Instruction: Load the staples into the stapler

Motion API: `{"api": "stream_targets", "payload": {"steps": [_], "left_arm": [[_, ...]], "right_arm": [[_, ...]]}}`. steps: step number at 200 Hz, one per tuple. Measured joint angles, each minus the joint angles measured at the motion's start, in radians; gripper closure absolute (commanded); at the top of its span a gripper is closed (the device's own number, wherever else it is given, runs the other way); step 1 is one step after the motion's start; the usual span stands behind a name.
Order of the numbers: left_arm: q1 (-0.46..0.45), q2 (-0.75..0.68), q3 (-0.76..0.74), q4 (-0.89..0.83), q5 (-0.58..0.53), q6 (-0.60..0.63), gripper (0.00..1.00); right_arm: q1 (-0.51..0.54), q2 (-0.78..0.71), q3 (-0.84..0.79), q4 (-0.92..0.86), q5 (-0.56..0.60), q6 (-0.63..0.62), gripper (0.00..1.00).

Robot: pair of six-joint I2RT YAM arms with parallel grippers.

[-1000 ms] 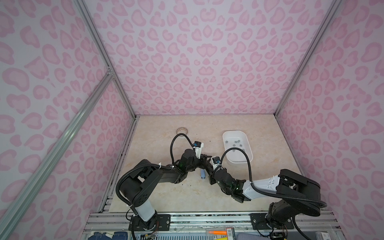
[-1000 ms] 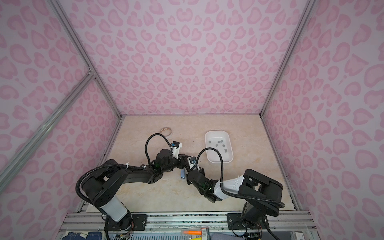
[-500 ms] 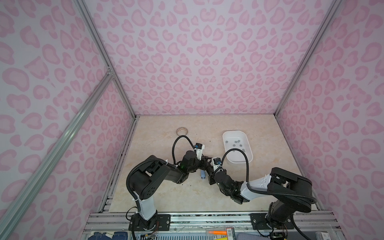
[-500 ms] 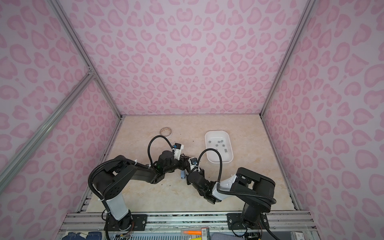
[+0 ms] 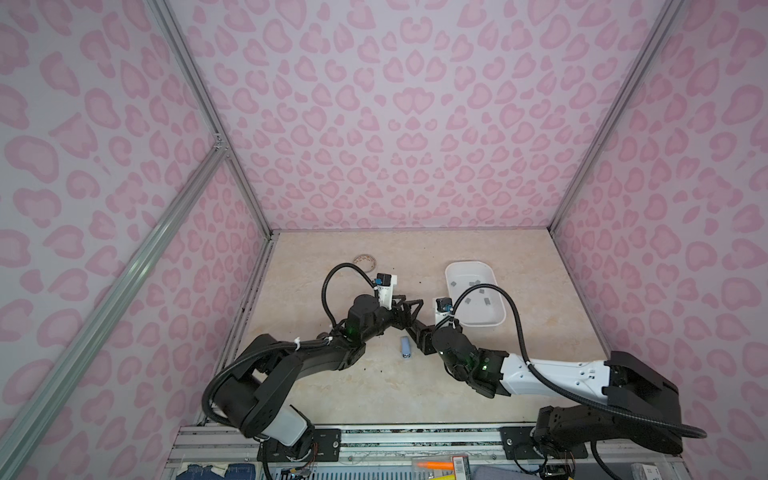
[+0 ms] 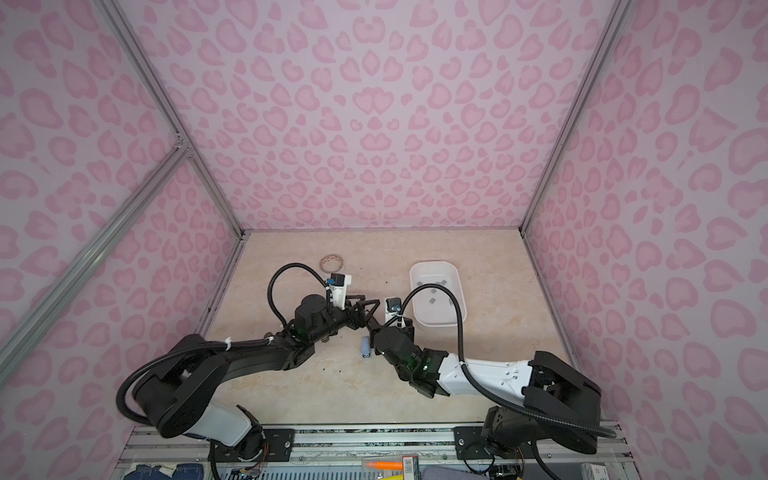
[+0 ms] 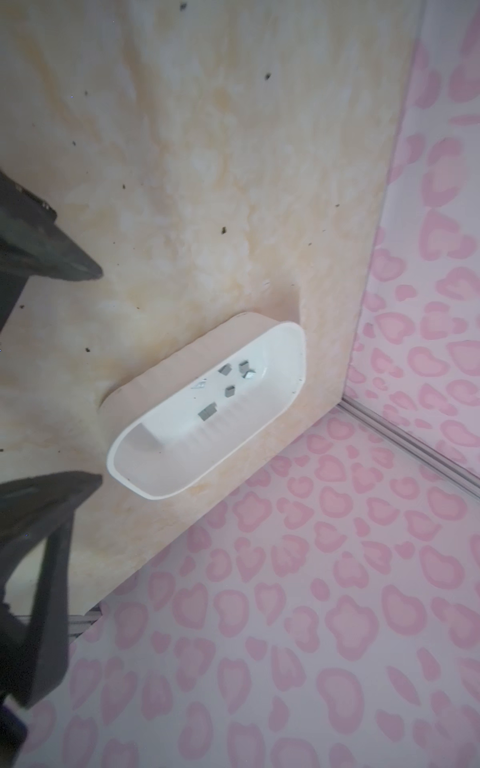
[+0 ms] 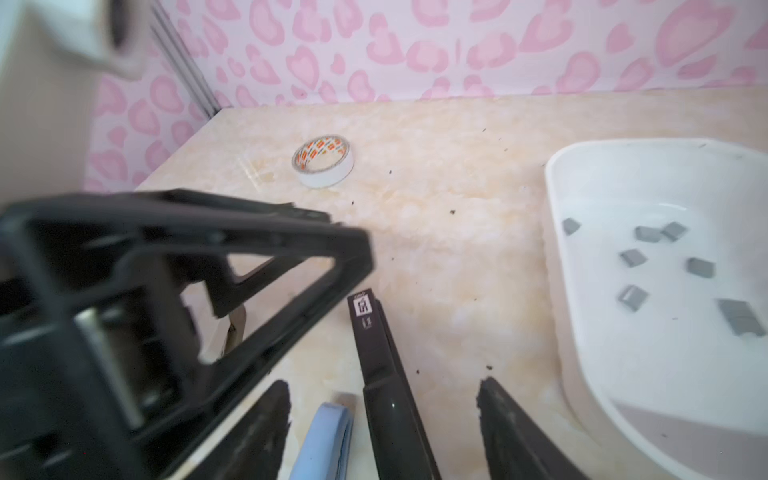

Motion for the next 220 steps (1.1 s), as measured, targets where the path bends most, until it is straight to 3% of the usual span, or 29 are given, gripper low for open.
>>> {"api": "stream_targets", "payload": {"steps": [17, 30, 42, 57, 74, 93, 109, 129, 144, 204, 220], "left_arm": [[0.006, -0.22, -0.027, -0.087, -0.1, 0.024, 0.16], [0.007, -0.39, -0.03, -0.172, -0.209, 0.051, 0.0], [0.01, -0.539, -0.04, -0.237, -0.354, 0.079, 0.04], [0.031, -0.667, -0.094, -0.236, -0.571, 0.151, 0.04], [0.1, -0.718, -0.15, -0.314, -0.736, 0.299, 0.04], [0.225, -0.752, -0.194, -0.378, -0.853, 0.391, 0.04], [0.341, -0.779, -0.286, -0.355, -0.893, 0.427, 0.04], [0.426, -0.716, -0.406, -0.318, -0.867, 0.45, 0.0], [0.45, -0.602, -0.437, -0.293, -0.847, 0.452, 0.02], [0.479, -0.291, -0.376, -0.063, -0.755, 0.478, 0.03], [0.491, -0.228, -0.341, -0.017, -0.713, 0.492, 0.03]], "right_arm": [[-0.01, -0.085, 0.109, -0.139, 0.084, -0.002, 0.15], [-0.04, -0.156, 0.142, -0.185, 0.17, -0.03, 0.04], [-0.108, -0.219, 0.125, -0.187, 0.245, -0.088, 0.03], [-0.278, -0.287, 0.043, -0.134, 0.289, -0.16, 0.03], [-0.568, -0.315, -0.089, -0.051, 0.275, -0.224, 0.03], [-0.902, -0.286, -0.182, -0.037, 0.219, -0.213, 0.03], [-1.049, -0.246, -0.235, 0.003, 0.169, -0.188, 0.03], [-1.082, -0.136, -0.309, 0.109, 0.104, -0.196, 0.03], [-1.083, -0.038, -0.311, 0.149, 0.078, -0.222, 0.03], [-1.015, 0.095, -0.381, 0.579, 0.012, -0.353, 0.03], [-1.022, 0.108, -0.394, 0.589, -0.029, -0.379, 0.03]]}}
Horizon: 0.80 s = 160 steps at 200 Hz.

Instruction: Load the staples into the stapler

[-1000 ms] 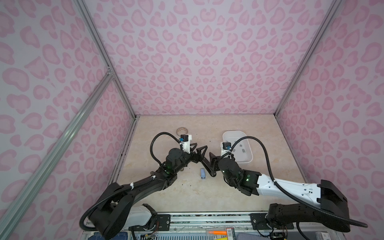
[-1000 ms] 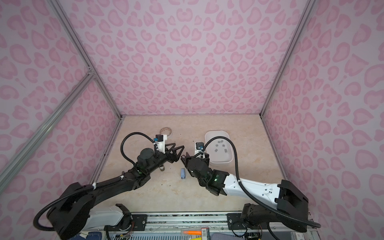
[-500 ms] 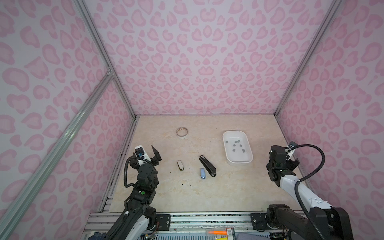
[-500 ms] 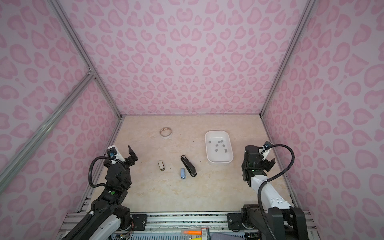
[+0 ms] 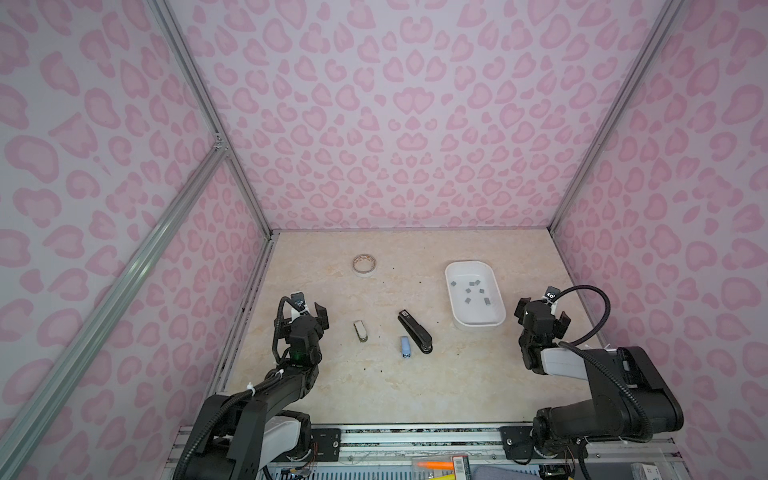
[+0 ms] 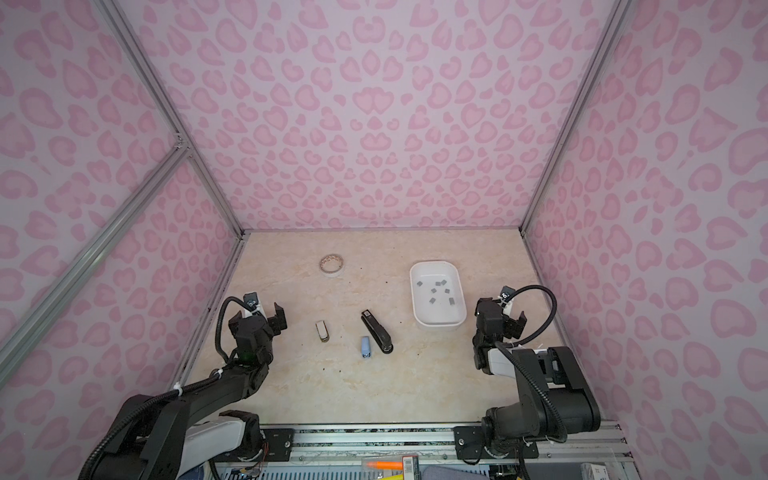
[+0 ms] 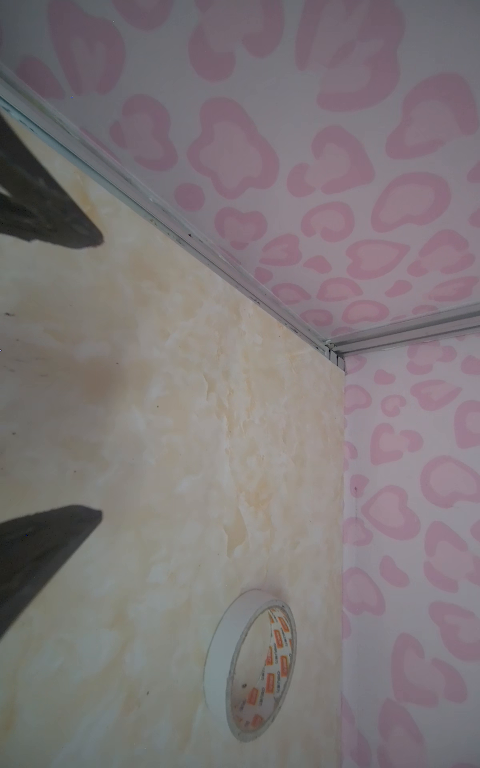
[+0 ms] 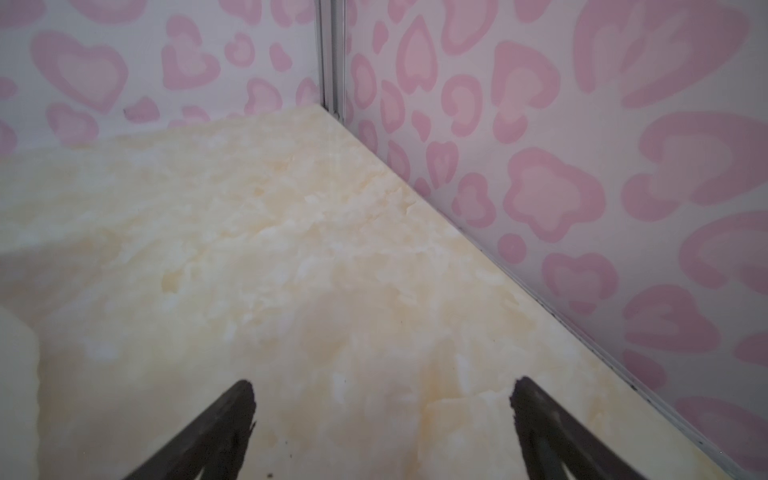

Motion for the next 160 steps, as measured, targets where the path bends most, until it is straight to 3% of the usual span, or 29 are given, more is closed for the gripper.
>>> {"api": "stream_targets", "payload": {"steps": [26, 65, 86, 160], "left_arm": [[0.024, 0.096, 0.05, 0.065, 0.07, 0.02, 0.01], [0.162, 0.242, 0.091, 0.138, 0.262, -0.022, 0.02], [0.174, 0.253, 0.098, 0.153, 0.321, -0.04, 0.02], [0.172, 0.254, 0.099, 0.153, 0.359, -0.062, 0.02]], "right_arm": [[-0.001, 0.012, -0.028, 0.155, -0.076, -0.039, 0.03], [0.003, 0.029, 0.006, 0.171, -0.157, -0.076, 0.03], [0.001, 0.037, 0.027, 0.143, -0.169, -0.084, 0.03], [0.001, 0.056, 0.078, 0.073, -0.192, -0.095, 0.03]]}}
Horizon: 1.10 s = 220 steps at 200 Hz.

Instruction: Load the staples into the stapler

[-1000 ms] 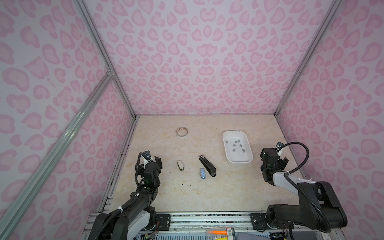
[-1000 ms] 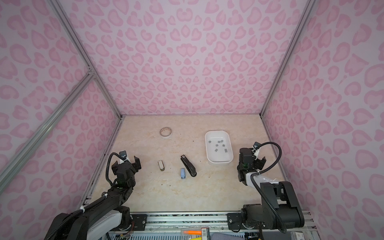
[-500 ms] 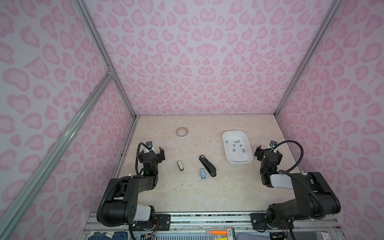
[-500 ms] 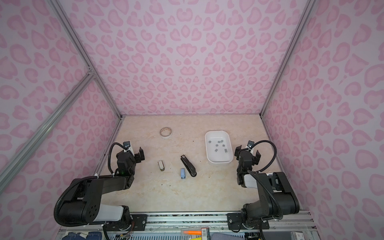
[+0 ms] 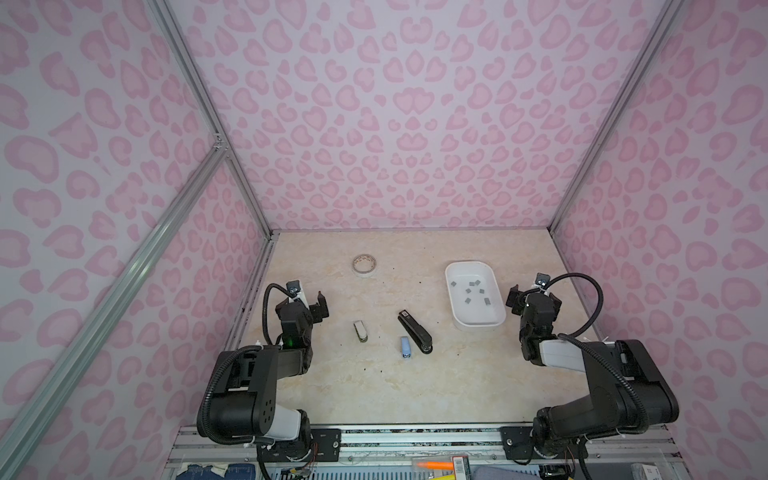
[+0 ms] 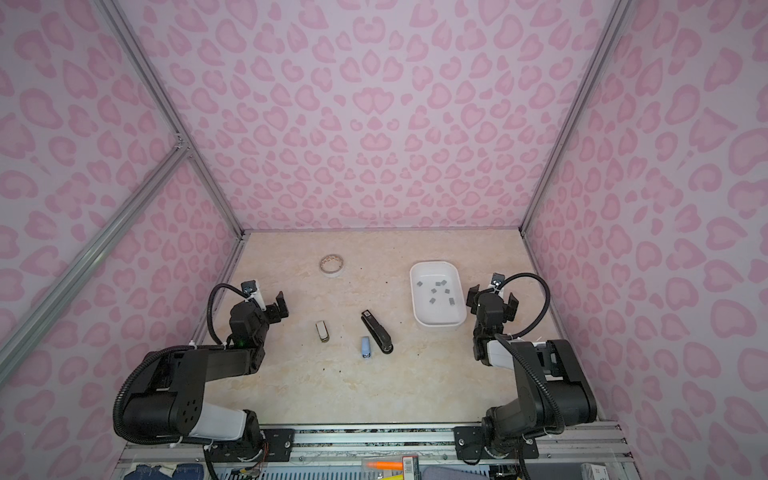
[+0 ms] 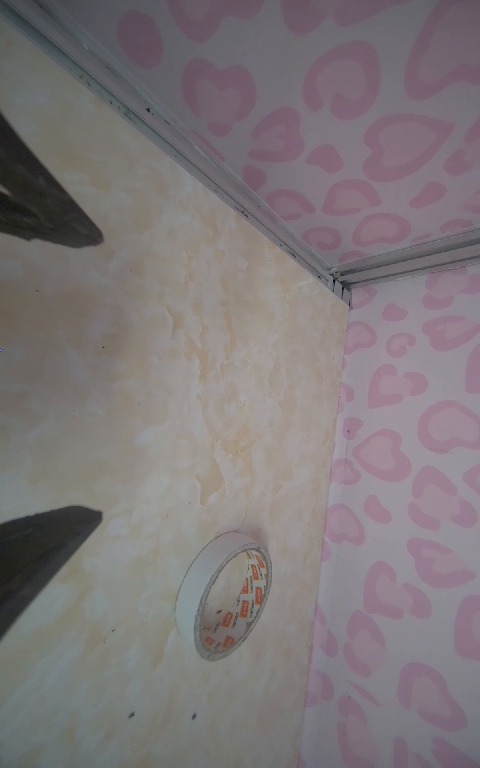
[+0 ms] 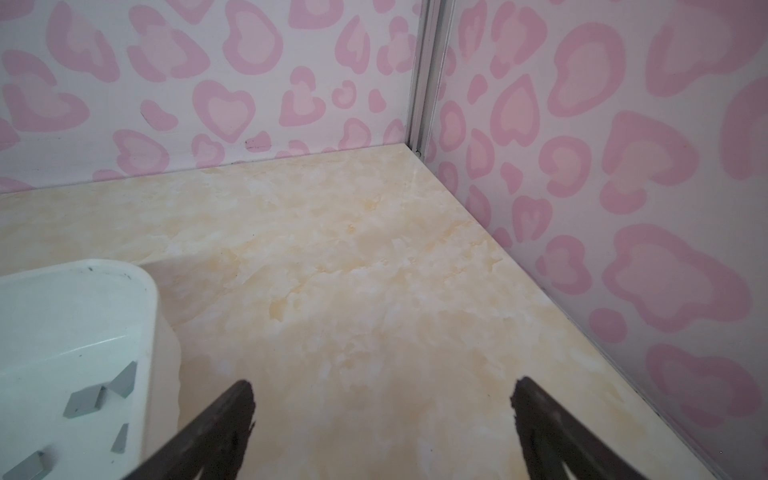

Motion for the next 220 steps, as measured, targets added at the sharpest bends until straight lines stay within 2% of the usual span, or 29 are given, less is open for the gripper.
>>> {"api": "stream_targets", "payload": {"steps": [143, 156, 182, 196, 209, 220], "left_arm": [[-0.005, -0.001, -0.003, 0.029, 0.0, 0.0, 0.02], [-0.005, -0.001, -0.003, 0.029, 0.0, 0.0, 0.02], [-0.005, -0.001, -0.003, 0.029, 0.0, 0.0, 0.02], [-0.005, 0.0, -0.002, 0.029, 0.0, 0.0, 0.02], [-0.005, 0.0, -0.001, 0.028, 0.0, 0.001, 0.02], [-0.005, 0.0, -0.001, 0.028, 0.0, 0.0, 0.02]], "right_arm": [[0.019, 0.016, 0.017, -0.02, -0.033, -0.041, 0.03], [0.032, 0.01, -0.024, 0.028, -0.024, -0.047, 0.03], [0.043, 0.073, -0.154, 0.251, -0.016, -0.058, 0.02], [0.048, 0.069, -0.103, 0.174, 0.01, -0.058, 0.02], [-0.006, 0.049, -0.064, 0.196, -0.078, -0.055, 0.02], [-0.041, 0.044, -0.064, 0.203, -0.085, -0.04, 0.02]]}}
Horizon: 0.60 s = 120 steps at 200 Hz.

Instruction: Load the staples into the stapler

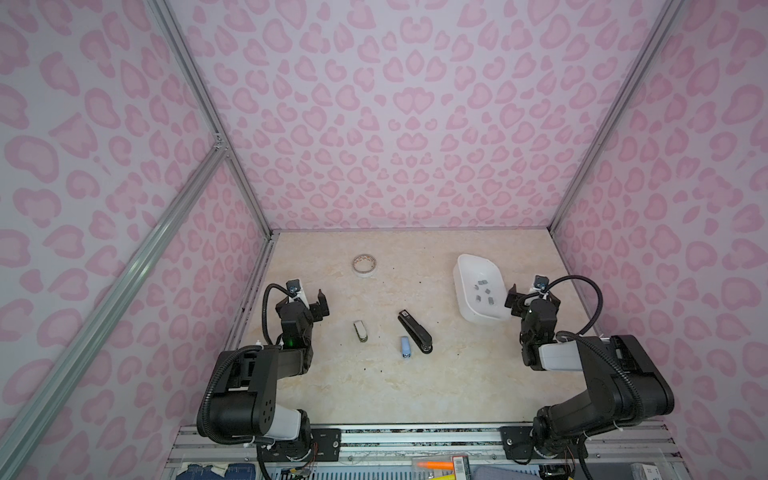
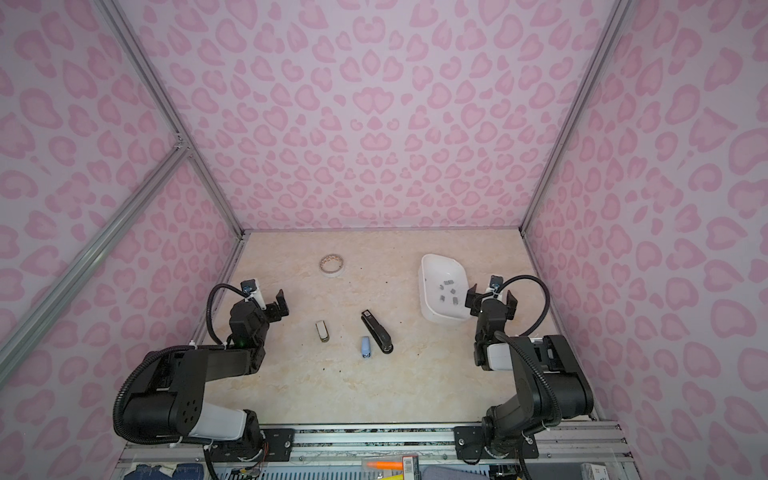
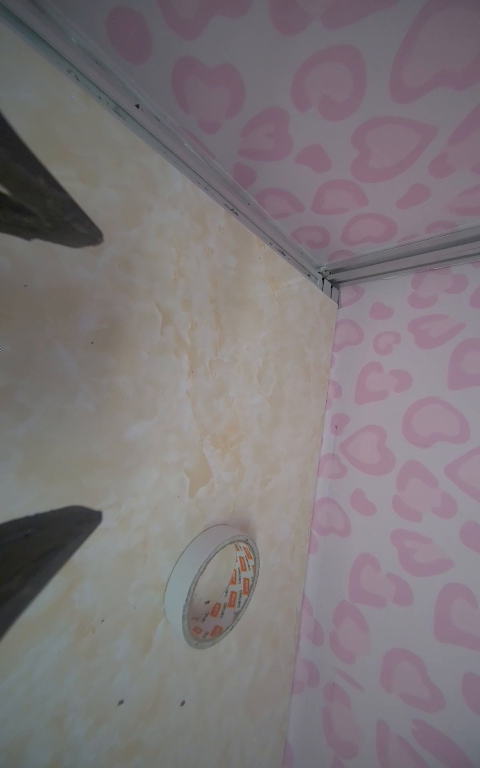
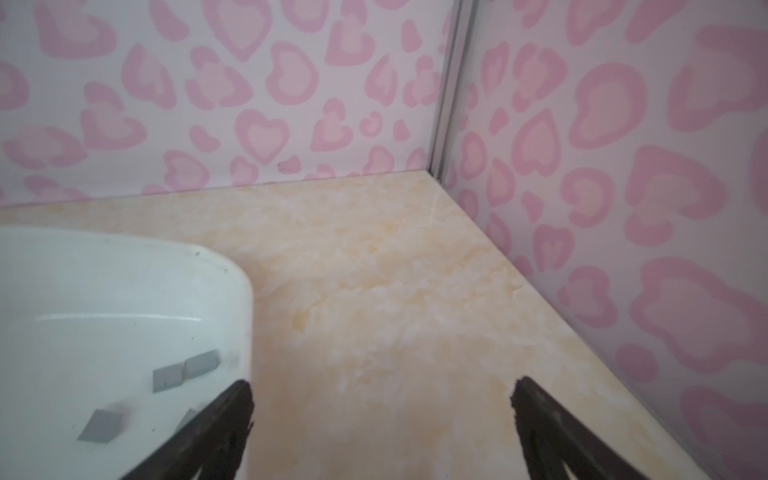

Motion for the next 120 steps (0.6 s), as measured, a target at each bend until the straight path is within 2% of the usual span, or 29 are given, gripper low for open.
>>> {"api": "stream_targets", "payload": {"steps": [27, 120], "left_arm": [[0.0, 0.0, 0.0, -0.002, 0.0, 0.0, 0.02], [0.0, 0.0, 0.002, -0.002, 0.0, 0.0, 0.02]], "right_arm": [[0.031, 0.001, 0.013, -0.054, -0.05, -0.012, 0.02], [0.034, 0.003, 0.031, -0.106, -0.041, -0.011, 0.02]]}}
